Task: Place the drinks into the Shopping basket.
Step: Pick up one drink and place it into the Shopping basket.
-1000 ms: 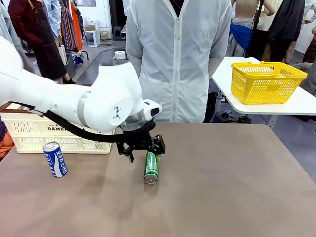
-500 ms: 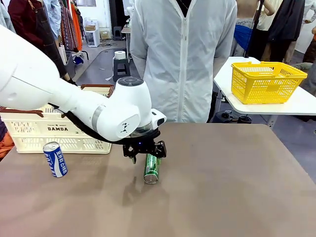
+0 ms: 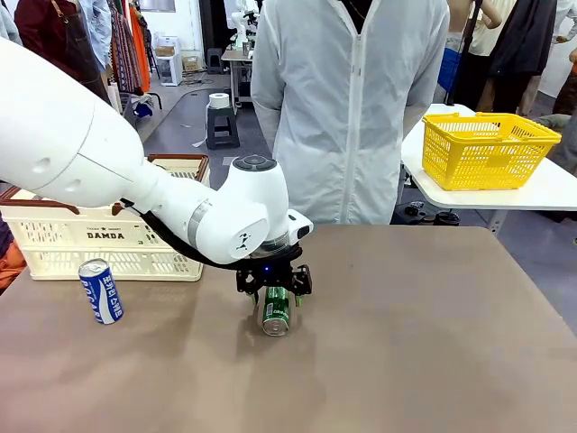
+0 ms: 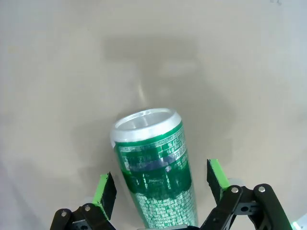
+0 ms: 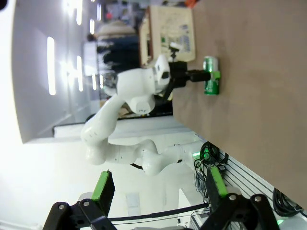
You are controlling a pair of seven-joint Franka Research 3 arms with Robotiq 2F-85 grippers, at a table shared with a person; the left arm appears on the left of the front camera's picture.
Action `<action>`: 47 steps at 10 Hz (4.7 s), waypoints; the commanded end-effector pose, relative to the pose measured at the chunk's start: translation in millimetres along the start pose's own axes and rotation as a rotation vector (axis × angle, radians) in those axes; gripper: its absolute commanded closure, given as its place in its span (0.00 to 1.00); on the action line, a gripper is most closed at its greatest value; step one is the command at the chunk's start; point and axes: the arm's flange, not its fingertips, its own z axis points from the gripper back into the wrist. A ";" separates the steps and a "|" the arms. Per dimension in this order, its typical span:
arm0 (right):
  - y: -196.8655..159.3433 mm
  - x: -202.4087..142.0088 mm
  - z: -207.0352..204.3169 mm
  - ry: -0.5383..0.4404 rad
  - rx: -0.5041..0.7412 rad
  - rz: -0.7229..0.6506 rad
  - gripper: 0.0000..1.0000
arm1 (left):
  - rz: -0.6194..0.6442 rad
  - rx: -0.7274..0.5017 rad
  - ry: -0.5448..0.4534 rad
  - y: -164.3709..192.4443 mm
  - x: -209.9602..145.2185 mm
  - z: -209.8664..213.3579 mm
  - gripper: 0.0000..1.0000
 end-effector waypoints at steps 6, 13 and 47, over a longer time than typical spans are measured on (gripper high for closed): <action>4.9 0.3 2.8 0.009 -0.005 -0.014 0.00 | 0.034 0.049 -0.057 -2.6 6.0 1.4 1.00; 4.9 0.3 2.8 0.009 -0.005 -0.014 0.00 | -0.023 0.046 -0.010 -10.2 -21.4 141.5 1.00; 4.9 0.3 2.8 0.009 -0.005 -0.014 0.00 | 0.122 -0.017 -0.103 288.2 155.5 172.0 1.00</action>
